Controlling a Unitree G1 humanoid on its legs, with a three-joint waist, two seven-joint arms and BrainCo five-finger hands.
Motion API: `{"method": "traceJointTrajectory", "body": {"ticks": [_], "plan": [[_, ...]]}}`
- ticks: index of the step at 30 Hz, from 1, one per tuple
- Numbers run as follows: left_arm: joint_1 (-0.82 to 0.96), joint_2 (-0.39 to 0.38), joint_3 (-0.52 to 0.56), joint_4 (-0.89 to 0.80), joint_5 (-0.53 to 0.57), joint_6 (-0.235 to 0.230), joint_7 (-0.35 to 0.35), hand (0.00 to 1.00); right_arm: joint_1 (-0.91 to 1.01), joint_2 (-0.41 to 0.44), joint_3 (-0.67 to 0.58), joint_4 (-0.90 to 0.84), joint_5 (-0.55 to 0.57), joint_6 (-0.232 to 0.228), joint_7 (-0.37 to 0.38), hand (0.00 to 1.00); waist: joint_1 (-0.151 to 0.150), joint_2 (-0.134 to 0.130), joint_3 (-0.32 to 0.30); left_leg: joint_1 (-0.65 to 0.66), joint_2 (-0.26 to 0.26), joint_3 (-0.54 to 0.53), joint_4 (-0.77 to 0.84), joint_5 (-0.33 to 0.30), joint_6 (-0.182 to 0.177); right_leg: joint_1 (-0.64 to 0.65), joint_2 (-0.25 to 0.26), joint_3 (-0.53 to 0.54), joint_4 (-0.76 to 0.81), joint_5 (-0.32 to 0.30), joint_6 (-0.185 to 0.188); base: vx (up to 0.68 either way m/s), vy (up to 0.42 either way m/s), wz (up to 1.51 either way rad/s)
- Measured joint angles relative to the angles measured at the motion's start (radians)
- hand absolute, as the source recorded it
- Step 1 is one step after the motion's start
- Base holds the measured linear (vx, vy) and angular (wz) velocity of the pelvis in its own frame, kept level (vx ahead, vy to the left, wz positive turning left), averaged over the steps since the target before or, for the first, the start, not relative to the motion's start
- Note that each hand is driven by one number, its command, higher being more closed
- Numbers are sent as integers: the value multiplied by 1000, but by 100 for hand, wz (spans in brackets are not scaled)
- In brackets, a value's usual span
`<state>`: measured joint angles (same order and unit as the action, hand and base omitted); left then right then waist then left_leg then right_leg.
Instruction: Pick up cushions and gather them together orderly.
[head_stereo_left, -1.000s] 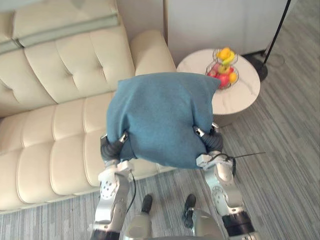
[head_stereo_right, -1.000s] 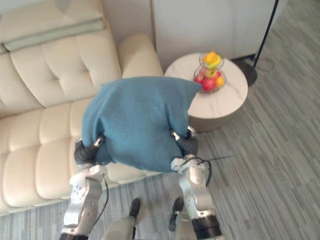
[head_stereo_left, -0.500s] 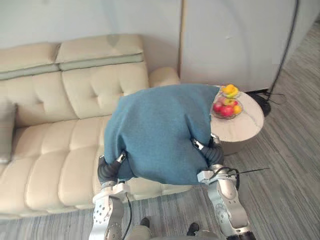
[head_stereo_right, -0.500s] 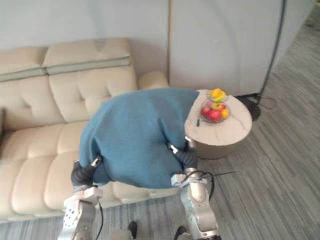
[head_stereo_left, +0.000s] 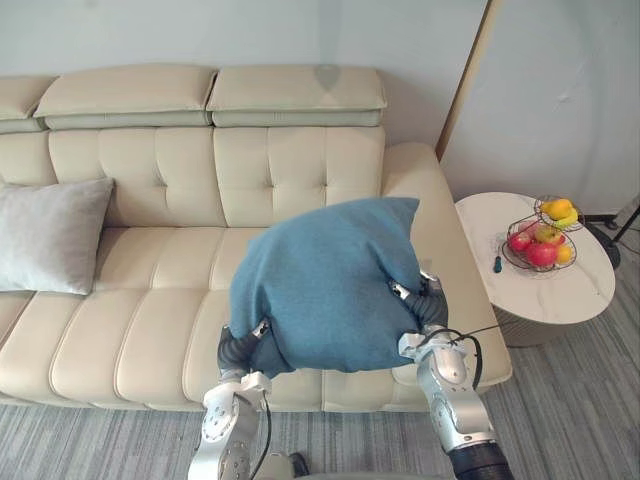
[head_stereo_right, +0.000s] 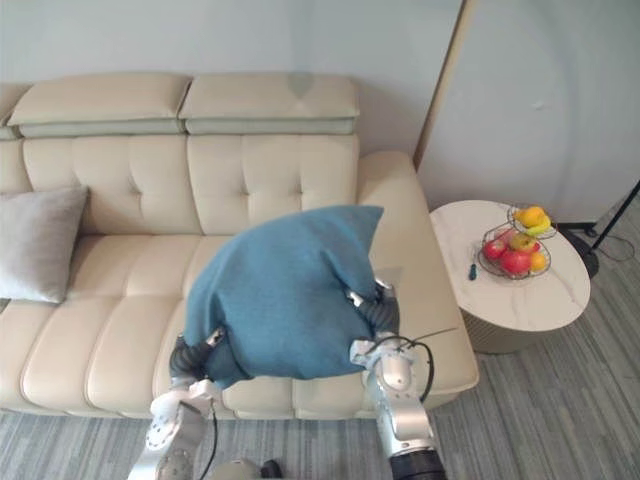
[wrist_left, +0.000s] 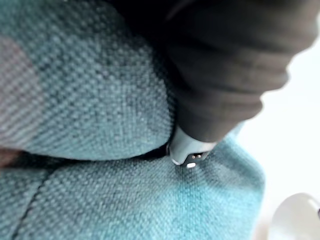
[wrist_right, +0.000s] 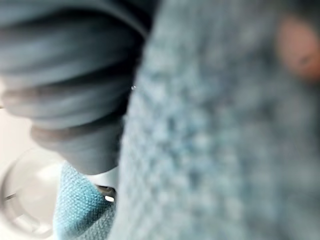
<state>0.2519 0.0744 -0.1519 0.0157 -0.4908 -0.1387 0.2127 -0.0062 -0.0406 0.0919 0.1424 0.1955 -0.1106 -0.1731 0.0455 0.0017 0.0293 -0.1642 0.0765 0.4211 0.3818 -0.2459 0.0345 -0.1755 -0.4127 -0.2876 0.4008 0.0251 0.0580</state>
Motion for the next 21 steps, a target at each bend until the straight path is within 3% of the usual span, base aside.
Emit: {"method": "traceJointTrajectory", "body": {"ticks": [2,4,6,8,10,12,13,14,15,16,18,19,21], "plan": [[1,24,-1,6,14,10,-5,100,4,4,0,11,0,6,3,100,-13,4,4,68,-13,-1,-72,3,2,-41,138,92,115,-150,23,111,119,13],[2,36,-3,7,19,17,-17,100,3,4,1,8,0,6,8,100,-12,-11,-2,113,-43,15,-114,6,3,-49,233,94,78,-193,15,78,53,-7],[0,32,-5,6,21,18,-21,100,-1,-2,0,1,1,4,9,100,-9,-14,-7,139,-65,24,-125,7,3,-39,302,107,-22,-212,-23,113,23,-7],[-8,26,-13,5,32,19,-21,100,0,-4,-12,-1,2,-1,9,100,-19,27,1,142,-58,-14,-115,7,3,23,343,152,-112,-166,-47,172,37,-3],[-11,25,-15,4,36,21,-21,100,15,-2,-11,-22,3,2,8,100,-8,28,6,134,-52,-28,-66,6,3,54,336,140,-138,-158,-46,123,8,14],[1,14,-35,-4,36,30,-22,100,72,-11,-11,-119,3,3,6,100,-15,29,22,80,-25,-82,162,13,-9,153,323,98,-192,-159,-46,107,10,49],[15,2,-36,-24,35,34,-24,100,90,-11,-11,-173,3,3,5,100,-8,11,40,27,-2,-106,298,6,-18,194,308,99,-216,-161,-47,67,50,7],[22,-1,-37,-36,35,34,-24,100,93,-9,-11,-191,3,3,5,100,7,14,38,10,14,-118,315,-12,-3,198,308,105,-214,-161,-47,75,105,-26],[29,-7,-38,-64,35,34,-25,100,91,-3,-12,-229,3,-2,4,100,20,18,36,-13,67,-161,288,-41,-6,190,309,120,-212,-162,-45,58,112,-38],[30,-11,-36,-80,35,33,-25,100,91,0,-11,-248,3,-8,4,100,22,19,36,-22,116,-190,204,-37,-30,188,304,132,-213,-162,-37,80,157,-31],[31,-14,-36,-93,36,30,-25,100,92,-1,-11,-257,3,-14,4,100,16,19,34,-7,161,-222,55,5,-48,186,285,145,-207,-162,-6,115,250,-20],[38,-22,-37,-104,36,30,-25,100,92,-3,-12,-263,3,-18,4,100,13,43,20,15,177,-236,-57,120,-145,169,281,171,-196,-171,33,161,378,-16],[37,-14,-36,-104,36,32,-25,100,101,3,-11,-253,4,-17,4,100,4,15,9,21,135,-220,-86,129,-158,162,243,198,-208,-167,47,115,262,-9]]}}
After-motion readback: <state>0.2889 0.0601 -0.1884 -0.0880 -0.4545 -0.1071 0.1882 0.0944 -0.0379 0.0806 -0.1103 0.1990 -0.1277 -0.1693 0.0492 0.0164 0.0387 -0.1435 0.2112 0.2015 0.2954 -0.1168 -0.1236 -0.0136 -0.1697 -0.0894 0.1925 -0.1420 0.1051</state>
